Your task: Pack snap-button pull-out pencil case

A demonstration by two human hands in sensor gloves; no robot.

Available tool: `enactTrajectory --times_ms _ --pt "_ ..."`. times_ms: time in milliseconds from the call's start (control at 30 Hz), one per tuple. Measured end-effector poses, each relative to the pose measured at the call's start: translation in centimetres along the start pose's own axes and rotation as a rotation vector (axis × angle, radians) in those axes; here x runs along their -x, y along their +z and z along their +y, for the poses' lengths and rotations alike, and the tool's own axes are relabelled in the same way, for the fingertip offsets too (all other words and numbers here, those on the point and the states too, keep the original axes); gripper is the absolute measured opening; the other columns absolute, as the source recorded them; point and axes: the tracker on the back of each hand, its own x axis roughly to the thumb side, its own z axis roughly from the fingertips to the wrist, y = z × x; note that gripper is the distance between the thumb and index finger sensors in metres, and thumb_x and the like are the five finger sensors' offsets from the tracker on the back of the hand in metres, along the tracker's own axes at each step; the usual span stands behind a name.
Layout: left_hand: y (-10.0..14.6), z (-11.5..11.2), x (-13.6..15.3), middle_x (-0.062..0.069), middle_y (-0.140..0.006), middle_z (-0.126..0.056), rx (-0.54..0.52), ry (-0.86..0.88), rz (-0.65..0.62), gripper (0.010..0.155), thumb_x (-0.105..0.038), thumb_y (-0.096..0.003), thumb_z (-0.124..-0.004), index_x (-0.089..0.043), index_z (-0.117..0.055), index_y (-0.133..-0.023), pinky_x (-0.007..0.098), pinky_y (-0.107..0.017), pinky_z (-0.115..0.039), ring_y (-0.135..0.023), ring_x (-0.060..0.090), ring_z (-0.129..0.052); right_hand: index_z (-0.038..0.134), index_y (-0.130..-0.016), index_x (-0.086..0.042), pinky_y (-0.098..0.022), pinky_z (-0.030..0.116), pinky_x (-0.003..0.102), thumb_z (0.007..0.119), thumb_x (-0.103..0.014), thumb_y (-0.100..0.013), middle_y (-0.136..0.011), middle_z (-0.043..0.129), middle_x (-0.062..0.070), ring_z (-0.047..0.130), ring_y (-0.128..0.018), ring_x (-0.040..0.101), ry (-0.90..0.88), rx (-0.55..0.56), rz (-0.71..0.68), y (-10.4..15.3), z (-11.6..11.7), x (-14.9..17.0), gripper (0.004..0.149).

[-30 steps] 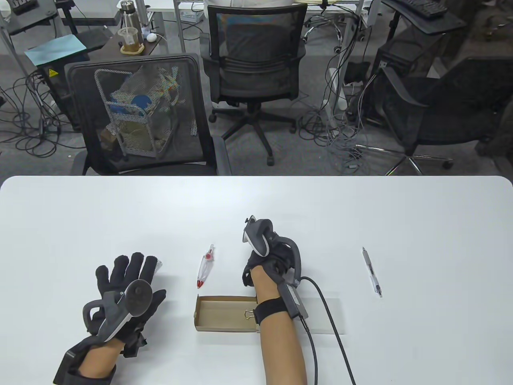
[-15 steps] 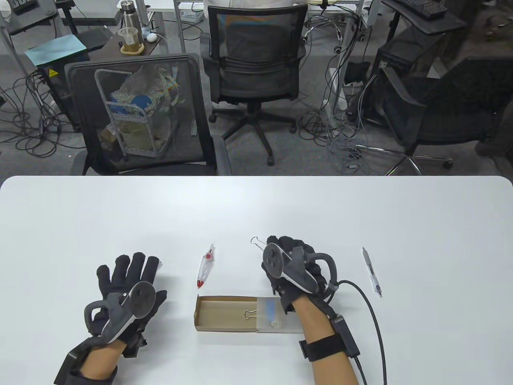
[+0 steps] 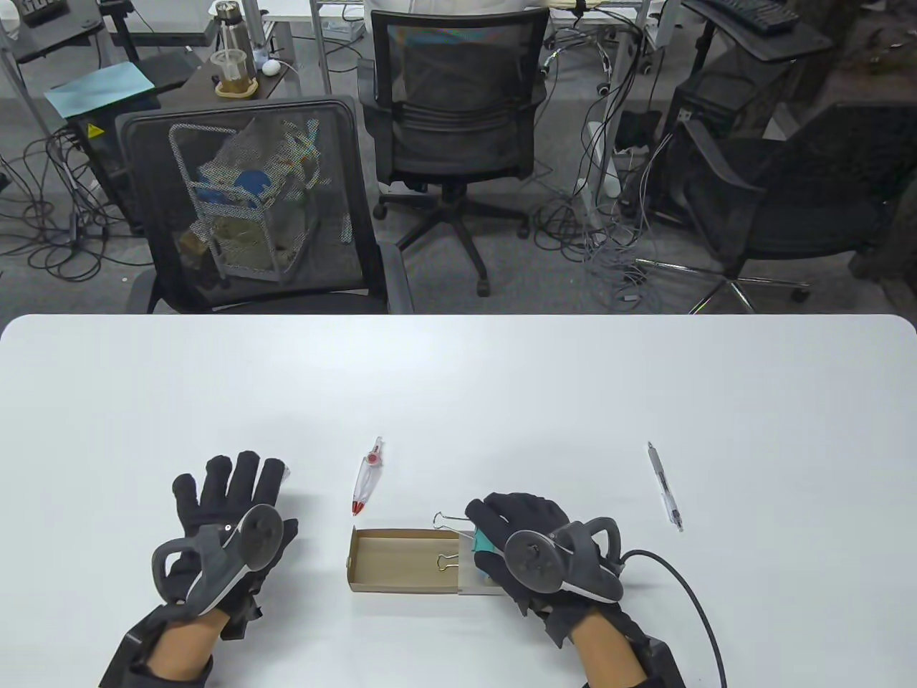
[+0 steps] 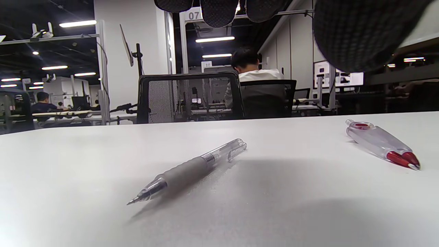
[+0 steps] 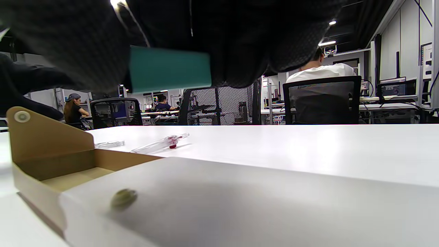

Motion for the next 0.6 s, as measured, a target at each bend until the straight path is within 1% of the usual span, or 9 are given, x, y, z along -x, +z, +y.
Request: enactTrajectory --times_ms 100,133,167,267,333,433,467,533,600 --pt "0.0 1.0 -0.2 -0.014 -0.123 -0.041 -0.005 0.028 -0.009 0.087 -0.064 -0.0334 -0.083 -0.049 -0.044 -0.109 0.065 -0.085 -0.022 -0.121 0.027 -0.039 0.07 -0.097 -0.037 -0.073 0.069 0.046 0.079 -0.061 -0.037 -0.103 0.077 -0.01 0.08 -0.093 0.023 0.018 -0.001 -0.009 0.1 0.1 -0.3 0.066" --pt "0.1 1.5 -0.2 -0.013 -0.123 -0.042 -0.009 0.044 -0.014 0.086 -0.064 -0.0339 -0.083 -0.048 -0.044 -0.11 0.066 -0.084 -0.023 -0.121 0.028 -0.039 0.07 -0.097 -0.037 -0.073 0.069 0.046 0.08 -0.061 -0.037 -0.103 0.077 -0.015 0.08 -0.093 0.023 0.024 0.001 -0.011 0.1 0.1 -0.4 0.066" --pt "0.3 2.3 -0.4 -0.013 -0.123 -0.043 -0.027 0.079 -0.022 0.085 -0.063 -0.0341 -0.083 -0.048 -0.045 -0.109 0.066 -0.084 -0.023 -0.121 0.028 -0.04 0.07 -0.097 -0.037 -0.073 0.069 0.046 0.08 -0.061 -0.037 -0.103 0.077 -0.01 0.081 -0.092 0.023 0.027 0.005 -0.016 0.1 0.1 -0.5 0.066" --pt "0.9 4.4 -1.7 -0.012 -0.122 -0.048 -0.068 0.157 -0.075 0.082 -0.061 -0.0348 -0.084 -0.046 -0.05 -0.108 0.066 -0.084 -0.025 -0.12 0.028 -0.044 0.07 -0.098 -0.037 -0.073 0.069 0.046 0.08 -0.06 -0.037 -0.103 0.077 -0.009 0.08 -0.093 0.023 0.026 0.006 -0.025 0.1 0.1 -0.8 0.066" --pt "1.6 5.6 -3.5 -0.013 -0.121 -0.052 -0.083 0.195 -0.156 0.08 -0.06 -0.0348 -0.084 -0.046 -0.054 -0.107 0.066 -0.084 -0.027 -0.12 0.028 -0.047 0.07 -0.098 -0.037 -0.073 0.069 0.046 0.08 -0.06 -0.036 -0.104 0.076 -0.01 0.08 -0.093 0.023 0.04 0.004 -0.03 0.1 0.1 -1.0 0.066" --pt "2.2 6.4 -6.2 -0.014 -0.119 -0.058 -0.057 0.26 -0.277 0.078 -0.059 -0.034 -0.086 -0.046 -0.059 -0.106 0.066 -0.083 -0.03 -0.118 0.026 -0.055 0.07 -0.098 -0.037 -0.073 0.069 0.046 0.081 -0.06 -0.036 -0.104 0.077 -0.01 0.08 -0.093 0.023 0.049 -0.01 -0.038 0.1 0.3 -1.3 0.066" --pt "2.3 6.5 -7.4 -0.014 -0.118 -0.062 -0.03 0.29 -0.317 0.077 -0.059 -0.0339 -0.087 -0.046 -0.061 -0.105 0.066 -0.083 -0.031 -0.117 0.026 -0.057 0.07 -0.098 -0.037 -0.073 0.069 0.046 0.081 -0.06 -0.036 -0.104 0.076 -0.01 0.08 -0.093 0.023 0.051 -0.014 -0.042 0.1 0.4 -1.4 0.066" --pt "2.4 6.4 -9.4 -0.014 -0.115 -0.066 0.024 0.292 -0.36 0.074 -0.057 -0.0344 -0.088 -0.044 -0.064 -0.104 0.066 -0.084 -0.03 -0.117 0.026 -0.06 0.07 -0.098 -0.037 -0.073 0.069 0.046 0.081 -0.059 -0.036 -0.104 0.077 -0.01 0.08 -0.093 0.023 0.059 -0.021 -0.048 0.1 0.5 -1.5 0.066" --pt "2.5 5.9 -11.4 -0.014 -0.112 -0.072 0.03 0.245 -0.4 0.072 -0.056 -0.0338 -0.089 -0.043 -0.069 -0.101 0.066 -0.083 -0.032 -0.114 0.024 -0.066 0.07 -0.097 -0.037 -0.073 0.069 0.046 0.081 -0.059 -0.036 -0.104 0.076 -0.01 0.08 -0.093 0.023 0.07 -0.026 -0.054 0.1 0.6 -1.7 0.066"
